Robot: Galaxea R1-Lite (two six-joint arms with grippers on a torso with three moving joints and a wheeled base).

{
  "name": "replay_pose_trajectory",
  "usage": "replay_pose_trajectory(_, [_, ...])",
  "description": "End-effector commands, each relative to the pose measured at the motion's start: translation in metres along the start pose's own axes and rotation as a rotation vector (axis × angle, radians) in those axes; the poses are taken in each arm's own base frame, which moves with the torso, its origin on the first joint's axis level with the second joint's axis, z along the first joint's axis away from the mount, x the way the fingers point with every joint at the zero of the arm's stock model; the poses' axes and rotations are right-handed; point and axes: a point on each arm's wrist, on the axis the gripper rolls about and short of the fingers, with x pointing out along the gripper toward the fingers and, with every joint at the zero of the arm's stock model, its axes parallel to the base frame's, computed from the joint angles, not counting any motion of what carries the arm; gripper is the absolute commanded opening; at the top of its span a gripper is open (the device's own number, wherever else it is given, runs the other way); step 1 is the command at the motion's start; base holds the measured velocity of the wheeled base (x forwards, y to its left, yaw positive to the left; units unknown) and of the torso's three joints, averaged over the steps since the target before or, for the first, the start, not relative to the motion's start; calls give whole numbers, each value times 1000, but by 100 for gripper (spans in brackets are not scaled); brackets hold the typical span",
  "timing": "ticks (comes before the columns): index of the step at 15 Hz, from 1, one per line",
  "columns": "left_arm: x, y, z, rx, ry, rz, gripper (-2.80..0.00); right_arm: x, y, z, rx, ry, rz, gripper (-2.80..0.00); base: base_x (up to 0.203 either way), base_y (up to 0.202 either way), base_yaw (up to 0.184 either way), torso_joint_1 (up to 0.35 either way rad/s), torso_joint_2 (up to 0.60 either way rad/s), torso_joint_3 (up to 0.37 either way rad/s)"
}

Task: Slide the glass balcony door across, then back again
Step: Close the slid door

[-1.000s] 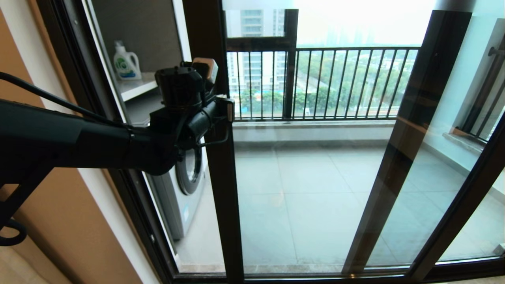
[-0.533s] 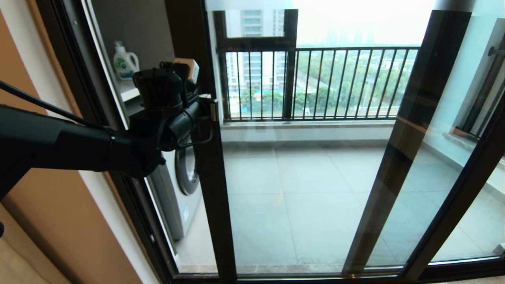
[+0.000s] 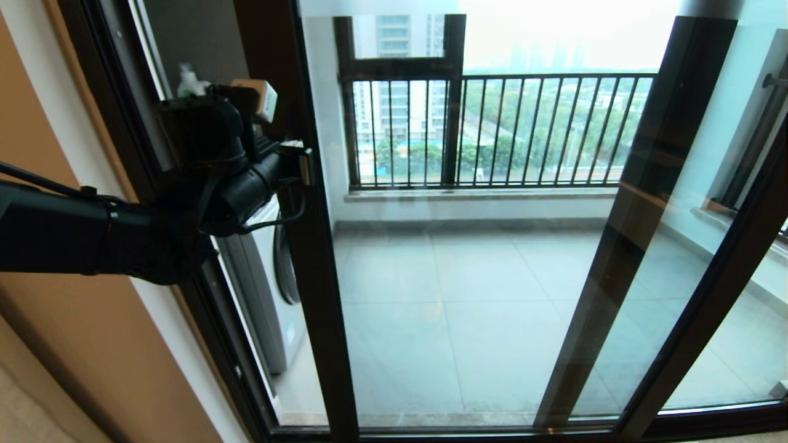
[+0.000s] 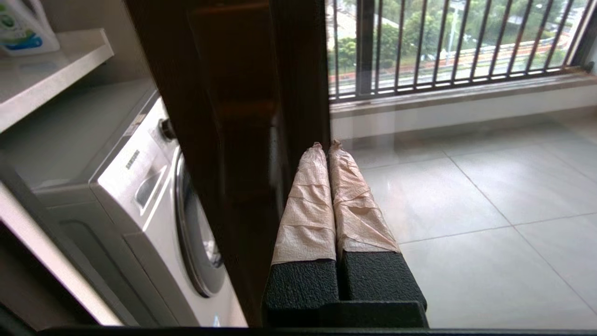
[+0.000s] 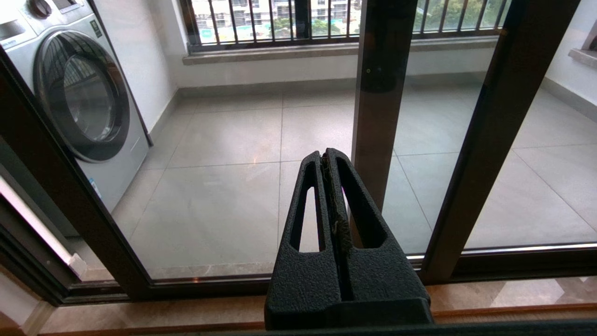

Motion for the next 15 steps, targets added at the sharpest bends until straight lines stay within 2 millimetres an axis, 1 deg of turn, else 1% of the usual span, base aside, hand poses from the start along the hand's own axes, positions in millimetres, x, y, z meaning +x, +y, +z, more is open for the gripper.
replay_pose_trajectory(1, [-1,10,3,1,-10,23,-280,1,0,-3,0,12,0,-280,0,0,0,0,0,0])
replay_pose_trajectory(4, [1,24,1,6,-5,53,-280,1,0,-3,0,12,0,-280,0,0,0,0,0,0])
replay_pose_trajectory(7, [1,38,-9,15,27,72,-280,1,0,-3,0,13,0,-280,0,0,0,0,0,0])
replay_pose_trajectory(9, [2,45,-10,16,30,89,-280,1,0,-3,0,12,0,-280,0,0,0,0,0,0])
replay_pose_trajectory(12, [2,47,-10,18,30,95,-280,1,0,-3,0,12,0,-280,0,0,0,0,0,0])
replay_pose_trajectory(15, [2,64,-12,23,33,115,-280,1,0,-3,0,12,0,-280,0,0,0,0,0,0])
